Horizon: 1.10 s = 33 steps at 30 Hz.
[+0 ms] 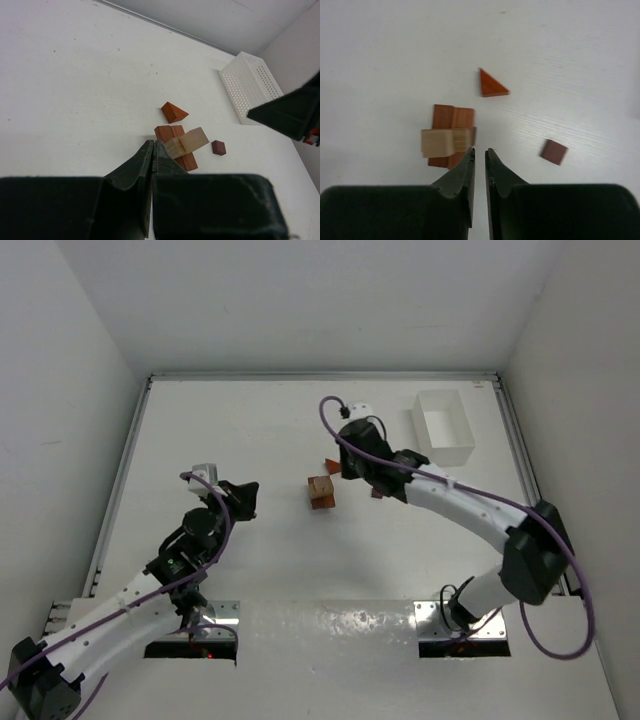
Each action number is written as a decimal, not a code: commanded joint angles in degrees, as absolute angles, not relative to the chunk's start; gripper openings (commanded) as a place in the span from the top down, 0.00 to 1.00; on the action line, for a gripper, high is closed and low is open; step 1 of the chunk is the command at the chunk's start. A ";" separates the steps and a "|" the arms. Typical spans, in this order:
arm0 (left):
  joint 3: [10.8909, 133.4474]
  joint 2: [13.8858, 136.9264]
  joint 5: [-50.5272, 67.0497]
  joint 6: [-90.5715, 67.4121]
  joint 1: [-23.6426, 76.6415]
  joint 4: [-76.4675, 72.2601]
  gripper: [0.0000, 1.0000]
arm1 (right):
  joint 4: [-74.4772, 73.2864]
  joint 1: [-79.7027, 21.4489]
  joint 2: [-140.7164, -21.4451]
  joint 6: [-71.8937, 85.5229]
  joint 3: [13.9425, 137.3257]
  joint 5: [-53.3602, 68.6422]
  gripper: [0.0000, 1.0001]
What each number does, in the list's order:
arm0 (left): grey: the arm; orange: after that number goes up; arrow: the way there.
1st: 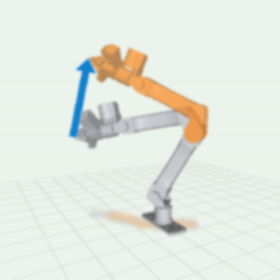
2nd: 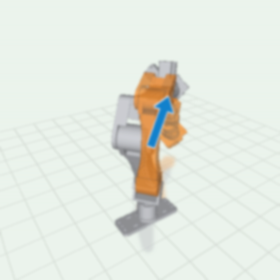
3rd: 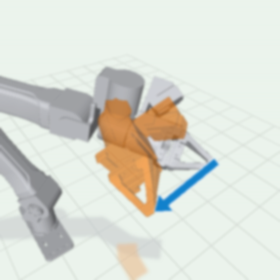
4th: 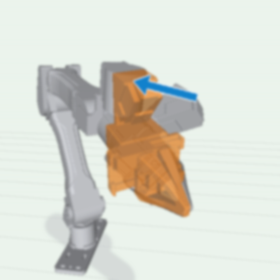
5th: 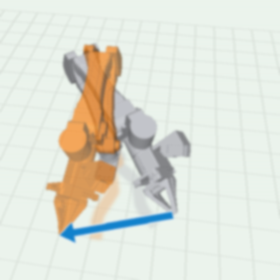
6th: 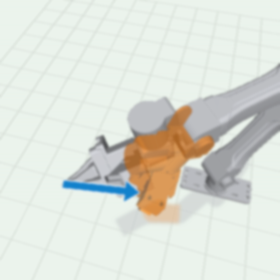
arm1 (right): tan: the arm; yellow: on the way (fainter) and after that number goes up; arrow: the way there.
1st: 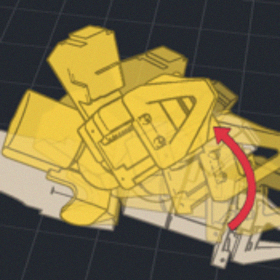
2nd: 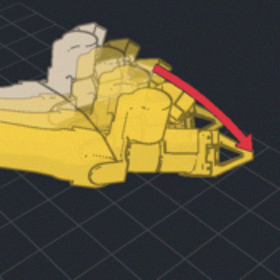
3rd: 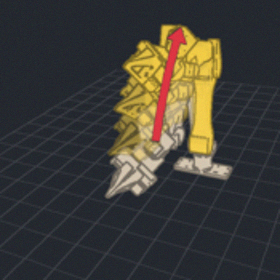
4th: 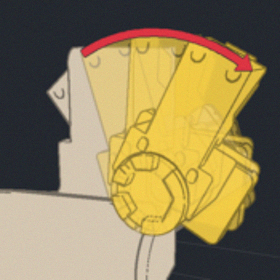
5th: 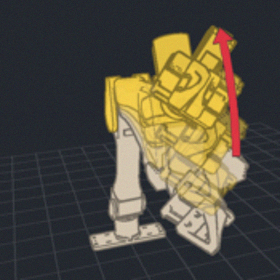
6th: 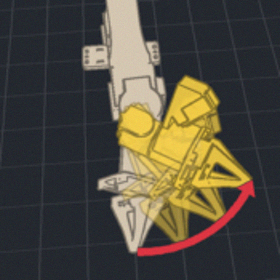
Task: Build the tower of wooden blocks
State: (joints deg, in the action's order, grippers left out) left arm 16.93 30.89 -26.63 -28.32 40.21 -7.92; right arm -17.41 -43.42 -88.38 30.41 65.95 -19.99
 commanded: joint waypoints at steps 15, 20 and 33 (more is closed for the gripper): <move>16.61 31.11 -31.73 -25.66 40.87 -9.75 1.00 | -13.01 -29.00 -95.35 26.37 52.38 -14.50 0.45; 17.05 33.31 -32.78 -25.14 40.87 -9.84 1.00 | -10.12 -27.69 -97.91 28.38 52.12 -13.37 0.45; 17.23 35.33 -32.87 -24.79 40.87 -10.28 1.00 | -6.86 -26.89 -100.81 29.62 52.73 -12.13 0.56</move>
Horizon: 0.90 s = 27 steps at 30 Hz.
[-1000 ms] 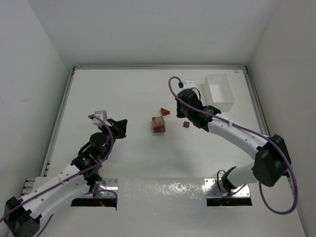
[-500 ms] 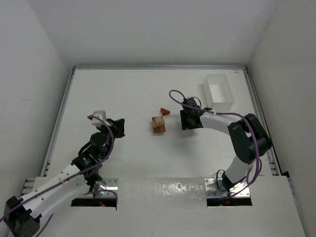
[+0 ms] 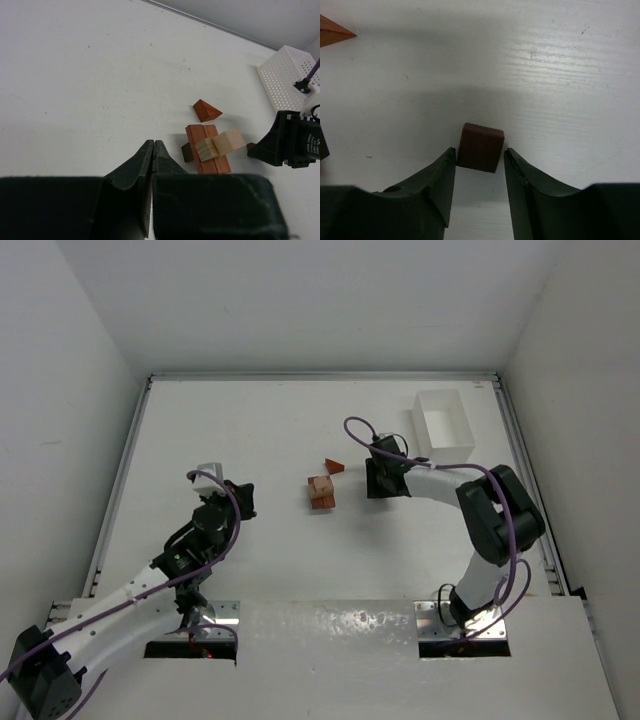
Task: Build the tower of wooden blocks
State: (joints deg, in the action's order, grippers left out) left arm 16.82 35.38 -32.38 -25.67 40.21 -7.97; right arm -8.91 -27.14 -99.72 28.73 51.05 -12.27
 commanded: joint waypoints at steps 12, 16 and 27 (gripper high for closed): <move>17.31 36.21 -31.38 -25.05 40.87 -10.99 1.00 | -8.78 -26.98 -97.49 28.04 53.61 -13.63 0.77; 17.23 35.95 -31.11 -25.05 40.87 -11.07 1.00 | -11.42 -28.73 -91.78 26.28 55.27 -12.92 0.77; 17.23 35.68 -30.85 -25.14 40.87 -10.90 1.00 | -17.93 -39.81 -88.77 25.84 66.53 -7.30 0.76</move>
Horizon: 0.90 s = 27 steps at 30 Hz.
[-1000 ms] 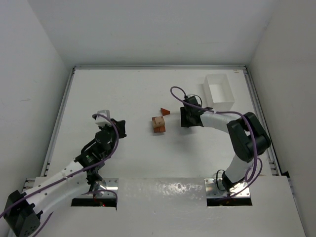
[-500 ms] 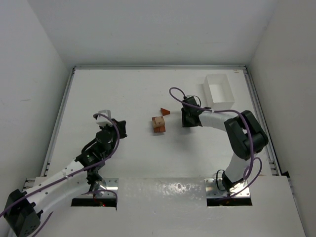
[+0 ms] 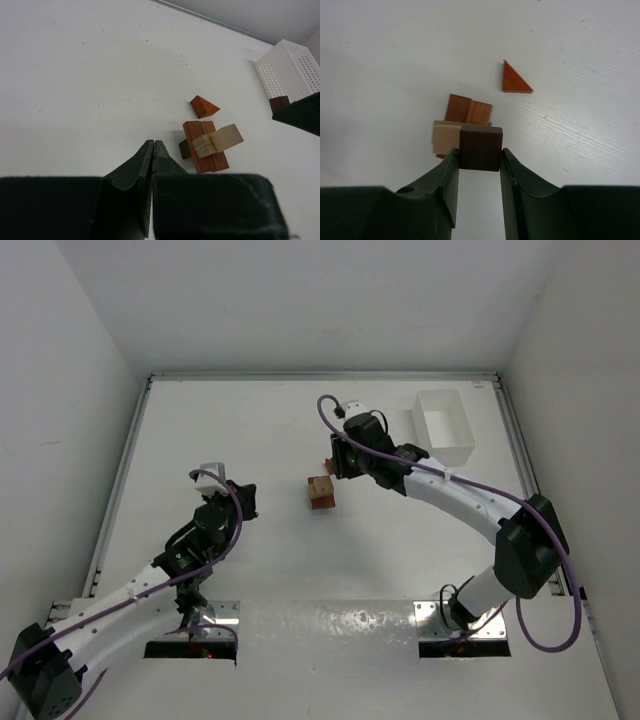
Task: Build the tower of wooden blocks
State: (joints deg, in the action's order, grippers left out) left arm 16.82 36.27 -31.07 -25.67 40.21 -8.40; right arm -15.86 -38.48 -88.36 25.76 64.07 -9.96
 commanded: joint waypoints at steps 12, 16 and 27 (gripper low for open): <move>17.31 35.42 -30.67 -25.31 40.87 -10.81 1.00 | -19.95 -43.68 -93.95 26.28 71.36 -5.89 0.76; 17.31 35.33 -30.59 -25.31 40.87 -10.81 1.00 | -20.39 -44.30 -94.66 26.28 71.98 -5.45 0.76; 17.31 35.16 -30.76 -25.22 40.87 -10.63 1.00 | -20.65 -44.30 -96.85 26.19 73.65 -5.89 0.76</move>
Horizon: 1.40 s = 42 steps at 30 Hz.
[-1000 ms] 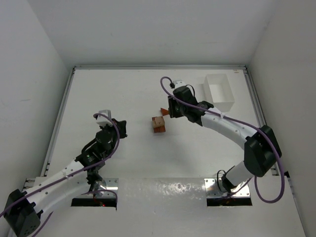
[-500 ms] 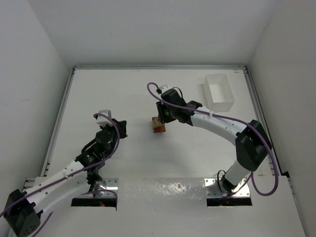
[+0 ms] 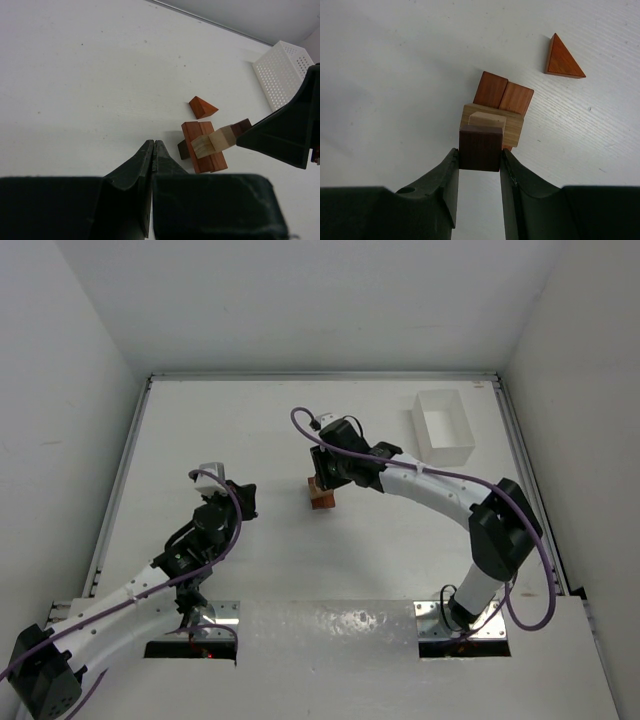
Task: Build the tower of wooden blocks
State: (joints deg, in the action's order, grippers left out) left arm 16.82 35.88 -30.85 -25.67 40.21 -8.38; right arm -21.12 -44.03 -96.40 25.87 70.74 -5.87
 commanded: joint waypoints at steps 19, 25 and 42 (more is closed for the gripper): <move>17.31 34.89 -30.94 -25.05 40.87 -10.46 1.00 | -21.36 -44.47 -98.70 25.49 74.97 -6.15 0.75; 17.31 34.80 -31.03 -25.14 40.87 -10.46 1.00 | -21.44 -44.38 -98.88 25.49 75.06 -6.15 0.74; 17.31 34.63 -30.94 -25.14 40.87 -10.37 1.00 | -21.18 -44.38 -99.67 25.75 74.97 -6.15 0.72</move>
State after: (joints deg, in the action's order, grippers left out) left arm 16.82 35.24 -30.85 -25.67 40.21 -8.36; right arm -21.98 -44.03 -99.33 25.71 72.53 -5.91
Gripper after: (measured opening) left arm 0.002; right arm 0.326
